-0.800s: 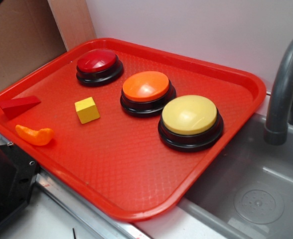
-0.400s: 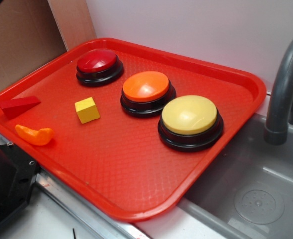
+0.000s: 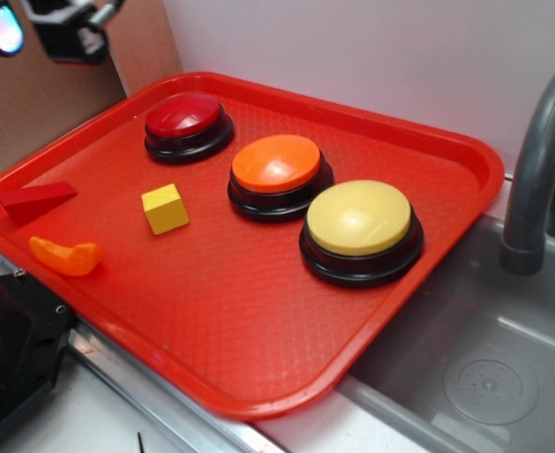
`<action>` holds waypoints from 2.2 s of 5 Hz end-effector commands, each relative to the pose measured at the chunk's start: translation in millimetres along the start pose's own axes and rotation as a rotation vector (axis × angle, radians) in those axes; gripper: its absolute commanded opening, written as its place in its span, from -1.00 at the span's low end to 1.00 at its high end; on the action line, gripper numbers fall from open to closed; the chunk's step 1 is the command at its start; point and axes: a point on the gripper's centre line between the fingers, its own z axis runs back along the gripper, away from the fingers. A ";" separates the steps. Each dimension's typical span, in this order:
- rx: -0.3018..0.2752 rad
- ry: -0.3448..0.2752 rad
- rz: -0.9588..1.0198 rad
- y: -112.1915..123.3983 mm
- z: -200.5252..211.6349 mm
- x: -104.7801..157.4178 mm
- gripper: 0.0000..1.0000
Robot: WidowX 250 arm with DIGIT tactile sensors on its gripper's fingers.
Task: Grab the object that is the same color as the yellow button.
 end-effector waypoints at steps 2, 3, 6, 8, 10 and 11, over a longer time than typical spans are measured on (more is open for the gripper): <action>-0.048 0.051 0.472 11.3 -74.2 5.0 1.00; -0.072 0.049 0.528 13.8 -95.3 4.1 1.00; -0.069 0.054 0.505 -6.8 -125.8 15.2 1.00; -0.020 0.098 0.497 -11.6 -148.9 9.5 1.00; -0.031 0.055 0.398 1.7 -147.1 3.5 -1.00; -0.160 -0.045 0.244 18.9 -98.2 -0.3 -1.00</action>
